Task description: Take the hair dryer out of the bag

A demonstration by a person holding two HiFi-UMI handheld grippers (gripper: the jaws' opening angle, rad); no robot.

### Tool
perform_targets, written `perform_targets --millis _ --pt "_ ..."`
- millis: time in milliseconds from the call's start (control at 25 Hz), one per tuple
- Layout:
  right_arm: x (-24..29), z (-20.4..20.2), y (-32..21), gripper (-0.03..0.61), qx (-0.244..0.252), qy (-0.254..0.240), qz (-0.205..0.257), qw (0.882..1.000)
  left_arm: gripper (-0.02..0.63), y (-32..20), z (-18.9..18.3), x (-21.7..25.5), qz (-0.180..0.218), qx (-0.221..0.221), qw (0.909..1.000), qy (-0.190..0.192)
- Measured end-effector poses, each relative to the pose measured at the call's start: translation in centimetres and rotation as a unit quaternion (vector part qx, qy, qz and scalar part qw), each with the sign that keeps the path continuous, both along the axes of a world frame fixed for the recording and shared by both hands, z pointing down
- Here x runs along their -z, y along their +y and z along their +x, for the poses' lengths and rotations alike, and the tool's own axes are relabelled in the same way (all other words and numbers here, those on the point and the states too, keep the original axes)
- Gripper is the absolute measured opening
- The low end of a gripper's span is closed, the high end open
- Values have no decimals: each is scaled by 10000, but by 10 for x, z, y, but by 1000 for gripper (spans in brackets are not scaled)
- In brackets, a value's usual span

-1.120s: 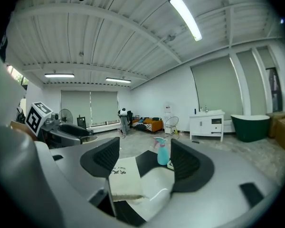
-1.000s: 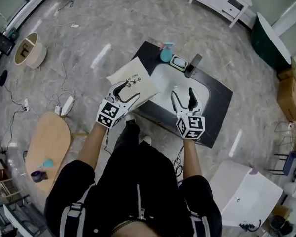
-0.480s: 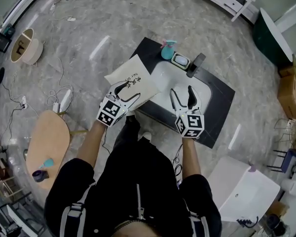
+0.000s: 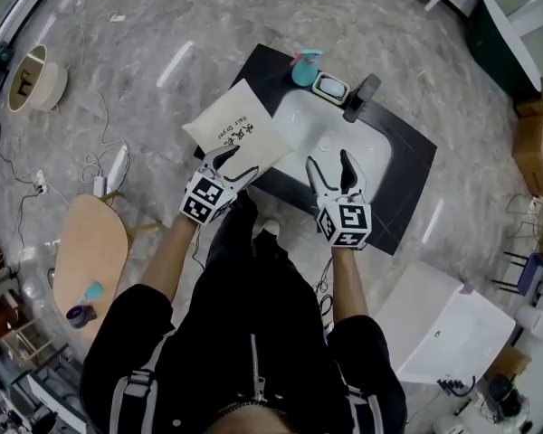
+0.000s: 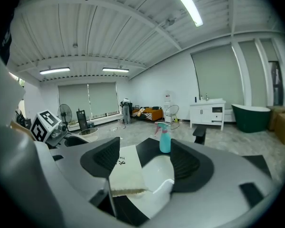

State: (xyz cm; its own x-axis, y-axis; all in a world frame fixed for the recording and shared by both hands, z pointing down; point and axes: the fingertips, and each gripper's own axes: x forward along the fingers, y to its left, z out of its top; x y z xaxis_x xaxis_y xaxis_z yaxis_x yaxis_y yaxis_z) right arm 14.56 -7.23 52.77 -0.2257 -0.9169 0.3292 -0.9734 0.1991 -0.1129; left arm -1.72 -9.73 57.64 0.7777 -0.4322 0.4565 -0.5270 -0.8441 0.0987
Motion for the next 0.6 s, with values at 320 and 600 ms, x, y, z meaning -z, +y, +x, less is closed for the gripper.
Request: perform_targets --millis 320,600 --pt "-10 8 13 334 -193 -20 -113 9997 273 10 9 -45 -221 -262 9983 -464" --pt "-15 18 30 334 -390 -16 -196 9990 265 21 13 -102 -402 -540 9924 -1030"
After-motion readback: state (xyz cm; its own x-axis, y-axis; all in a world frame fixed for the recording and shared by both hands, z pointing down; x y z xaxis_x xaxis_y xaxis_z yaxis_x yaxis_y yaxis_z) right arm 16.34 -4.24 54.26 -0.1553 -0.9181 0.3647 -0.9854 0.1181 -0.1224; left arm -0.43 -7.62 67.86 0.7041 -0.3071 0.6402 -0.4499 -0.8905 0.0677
